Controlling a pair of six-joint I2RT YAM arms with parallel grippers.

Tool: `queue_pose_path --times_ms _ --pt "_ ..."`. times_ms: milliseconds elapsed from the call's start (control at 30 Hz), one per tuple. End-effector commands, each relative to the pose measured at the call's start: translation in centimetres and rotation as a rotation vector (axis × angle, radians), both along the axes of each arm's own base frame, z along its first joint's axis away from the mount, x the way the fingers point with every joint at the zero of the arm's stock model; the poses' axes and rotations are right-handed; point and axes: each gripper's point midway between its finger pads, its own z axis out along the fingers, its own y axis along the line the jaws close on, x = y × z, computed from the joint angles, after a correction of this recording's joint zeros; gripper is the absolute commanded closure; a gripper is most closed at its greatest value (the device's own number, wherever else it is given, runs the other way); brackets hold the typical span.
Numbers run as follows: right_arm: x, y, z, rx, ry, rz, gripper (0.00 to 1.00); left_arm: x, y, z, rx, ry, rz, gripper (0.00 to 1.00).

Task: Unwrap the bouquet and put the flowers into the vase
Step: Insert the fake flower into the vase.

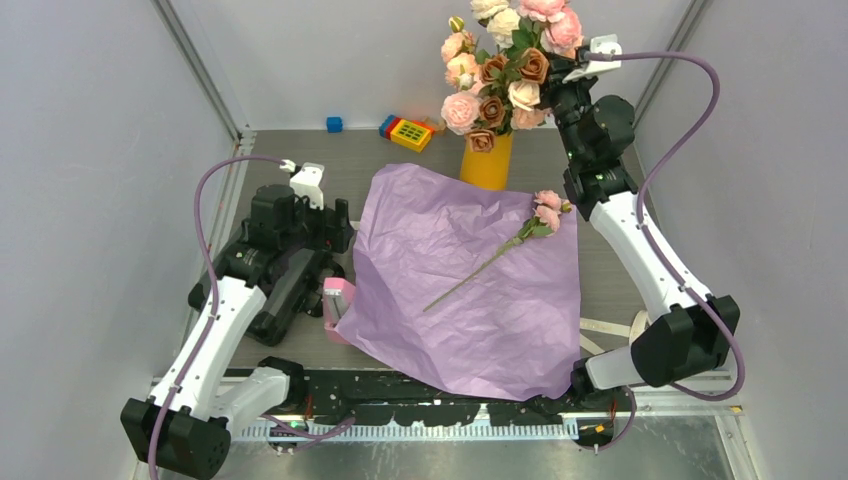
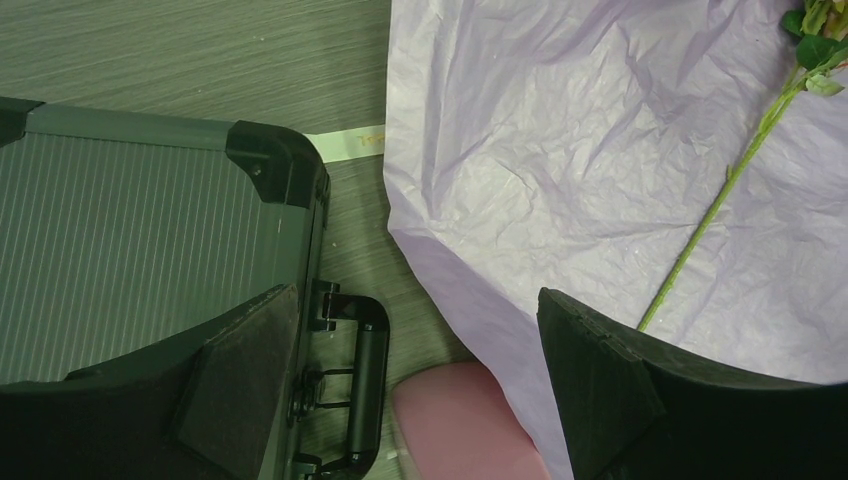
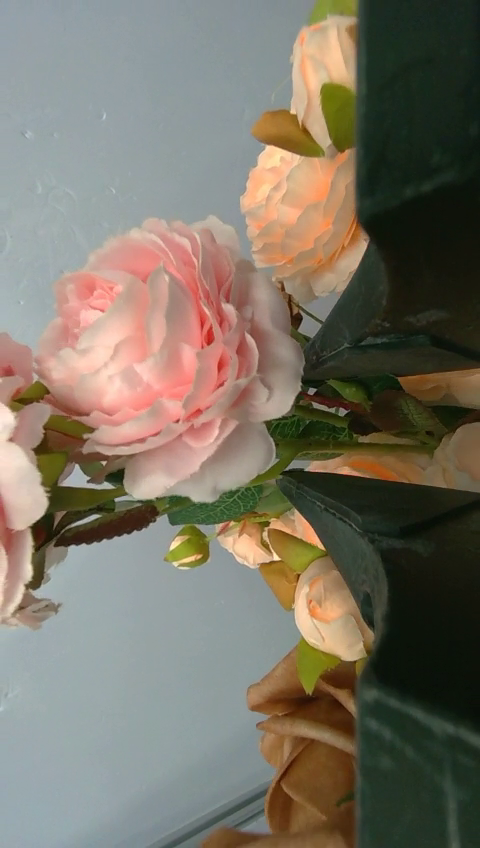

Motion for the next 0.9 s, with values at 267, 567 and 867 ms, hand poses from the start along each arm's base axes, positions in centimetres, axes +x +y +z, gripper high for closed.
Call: queue_pose_path --times_ms 267,567,867 --pt "-4.4 -1.3 4.1 0.036 -0.106 -0.011 0.48 0.2 -0.1 1.4 -0.025 -0.058 -0.004 0.08" --pt "-4.6 -2.1 3.3 0.005 -0.051 -0.055 0.37 0.2 -0.1 1.6 -0.026 -0.063 -0.003 0.08" --pt "-7.1 -2.3 2.9 0.020 -0.030 -0.021 0.26 0.2 -0.1 1.5 -0.025 -0.063 -0.001 0.08"
